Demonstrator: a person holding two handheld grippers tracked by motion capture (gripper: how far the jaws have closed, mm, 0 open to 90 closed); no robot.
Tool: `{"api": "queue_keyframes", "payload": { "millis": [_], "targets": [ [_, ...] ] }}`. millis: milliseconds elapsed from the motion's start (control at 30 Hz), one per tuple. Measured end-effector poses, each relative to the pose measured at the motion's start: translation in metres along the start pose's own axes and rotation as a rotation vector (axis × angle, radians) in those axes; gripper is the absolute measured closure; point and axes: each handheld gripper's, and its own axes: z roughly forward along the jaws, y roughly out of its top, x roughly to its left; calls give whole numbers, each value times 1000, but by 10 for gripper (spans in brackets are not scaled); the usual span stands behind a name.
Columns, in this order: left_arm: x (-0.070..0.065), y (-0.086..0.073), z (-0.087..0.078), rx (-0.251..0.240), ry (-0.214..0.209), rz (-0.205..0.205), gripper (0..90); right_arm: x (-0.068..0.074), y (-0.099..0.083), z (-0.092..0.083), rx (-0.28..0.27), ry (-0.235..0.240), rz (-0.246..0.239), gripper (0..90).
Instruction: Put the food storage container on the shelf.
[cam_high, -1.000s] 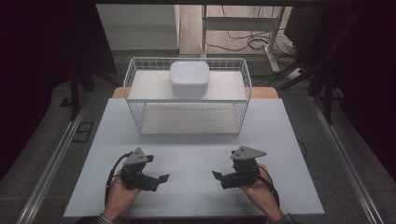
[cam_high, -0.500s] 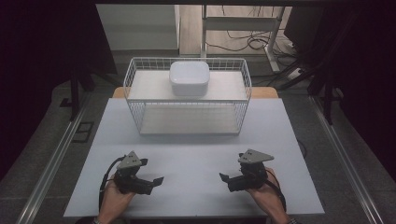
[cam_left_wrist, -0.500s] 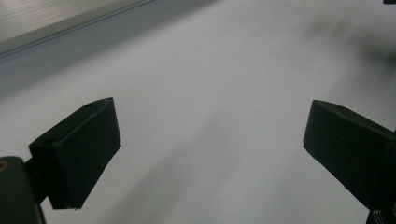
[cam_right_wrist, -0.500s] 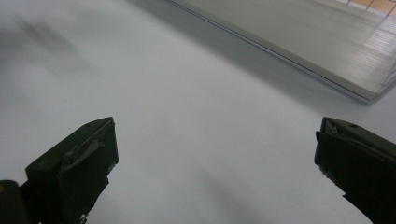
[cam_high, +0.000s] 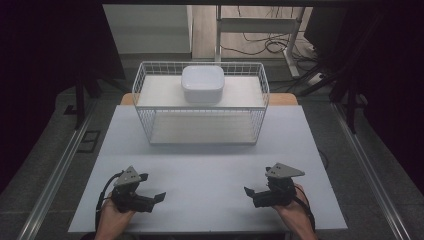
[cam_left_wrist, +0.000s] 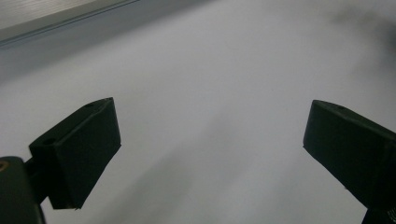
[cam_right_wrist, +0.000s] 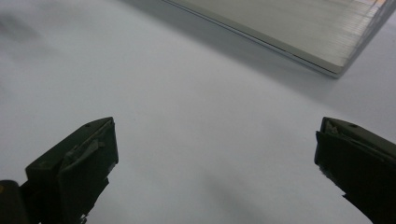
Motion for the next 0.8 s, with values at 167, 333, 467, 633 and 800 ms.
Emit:
{"api": "queue_keyframes", "payload": {
  "millis": [167,333,467,633,800],
  "targets": [
    [4,-7,-9,-8,19,-13,39,-6,-6,-8,-2,-18,17,0],
    [6,-12,-13,-7,27,-22,40,-10,-11,-14,-4,-33,29,0],
    [9,-16,-16,-6,36,-31,40,-15,-17,-20,-4,-53,44,0],
    [13,-24,-23,-9,55,-48,40,-22,-26,-29,-3,-83,64,0],
    [16,-30,-28,-13,66,-62,40,-27,-35,-35,0,-107,87,0]
  ]
}}
